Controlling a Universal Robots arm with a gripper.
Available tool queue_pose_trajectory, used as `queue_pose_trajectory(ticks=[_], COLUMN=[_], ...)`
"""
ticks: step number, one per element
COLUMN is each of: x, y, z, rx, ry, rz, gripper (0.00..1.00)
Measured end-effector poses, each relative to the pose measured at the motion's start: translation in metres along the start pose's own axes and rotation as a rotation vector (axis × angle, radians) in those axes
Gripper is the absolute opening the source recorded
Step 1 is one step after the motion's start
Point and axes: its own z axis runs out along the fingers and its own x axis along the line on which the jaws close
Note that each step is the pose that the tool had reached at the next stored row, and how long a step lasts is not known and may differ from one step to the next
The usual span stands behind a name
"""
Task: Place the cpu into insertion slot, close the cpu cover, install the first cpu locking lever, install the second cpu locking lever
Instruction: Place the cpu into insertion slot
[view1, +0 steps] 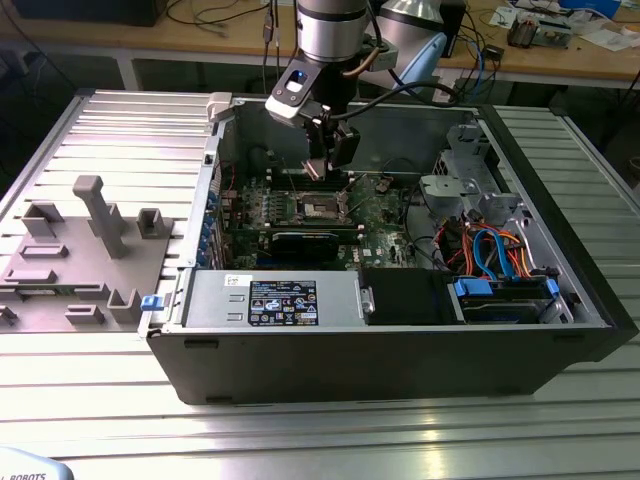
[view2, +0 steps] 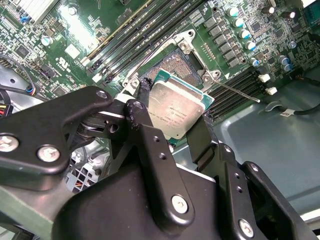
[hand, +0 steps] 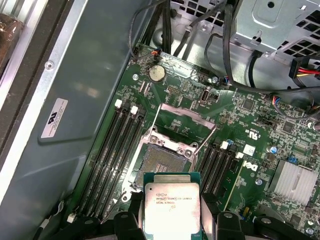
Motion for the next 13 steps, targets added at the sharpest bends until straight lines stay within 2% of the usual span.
queue_pose_trajectory(ticks=[13], x=[0.0001], y=[-0.0002], z=[0.0002], rx=[0.0003], ry=[-0.0006], rz=[0.02], gripper=[0.55])
